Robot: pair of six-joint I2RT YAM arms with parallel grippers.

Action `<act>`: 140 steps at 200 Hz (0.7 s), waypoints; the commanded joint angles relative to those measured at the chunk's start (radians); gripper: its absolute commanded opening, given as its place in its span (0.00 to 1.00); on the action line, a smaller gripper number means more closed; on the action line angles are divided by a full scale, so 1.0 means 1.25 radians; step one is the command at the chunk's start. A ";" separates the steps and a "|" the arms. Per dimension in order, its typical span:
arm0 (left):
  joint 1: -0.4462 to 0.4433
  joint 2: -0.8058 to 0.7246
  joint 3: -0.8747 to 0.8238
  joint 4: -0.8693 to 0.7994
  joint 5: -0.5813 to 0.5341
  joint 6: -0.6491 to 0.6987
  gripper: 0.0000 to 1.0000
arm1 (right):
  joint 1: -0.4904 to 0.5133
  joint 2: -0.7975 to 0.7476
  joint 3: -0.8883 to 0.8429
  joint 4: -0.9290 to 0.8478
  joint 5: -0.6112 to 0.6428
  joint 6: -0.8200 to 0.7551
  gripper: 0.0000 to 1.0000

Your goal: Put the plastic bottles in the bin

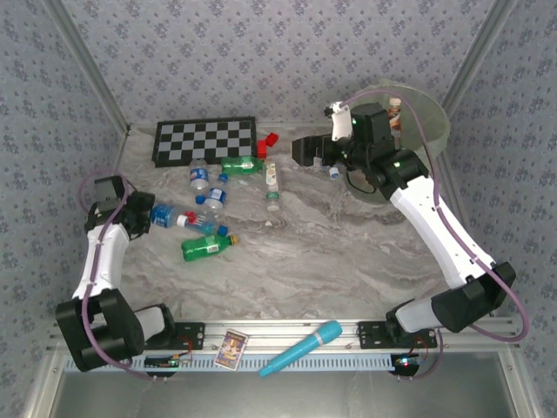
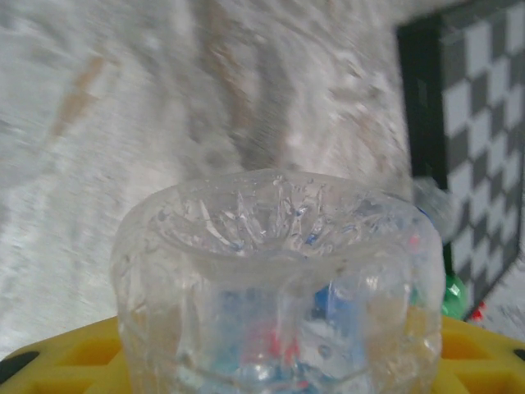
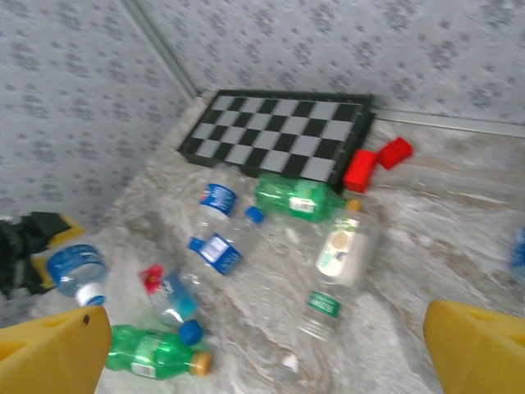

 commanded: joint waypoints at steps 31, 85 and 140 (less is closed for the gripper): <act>-0.142 -0.025 0.116 0.042 0.014 -0.004 0.55 | 0.083 0.060 0.048 0.046 -0.151 0.008 0.90; -0.281 0.047 0.227 0.086 0.037 0.006 0.56 | 0.182 0.213 0.214 -0.074 -0.199 -0.032 0.66; -0.335 0.069 0.255 0.132 0.058 -0.006 0.56 | 0.256 0.306 0.248 -0.084 -0.238 -0.003 0.58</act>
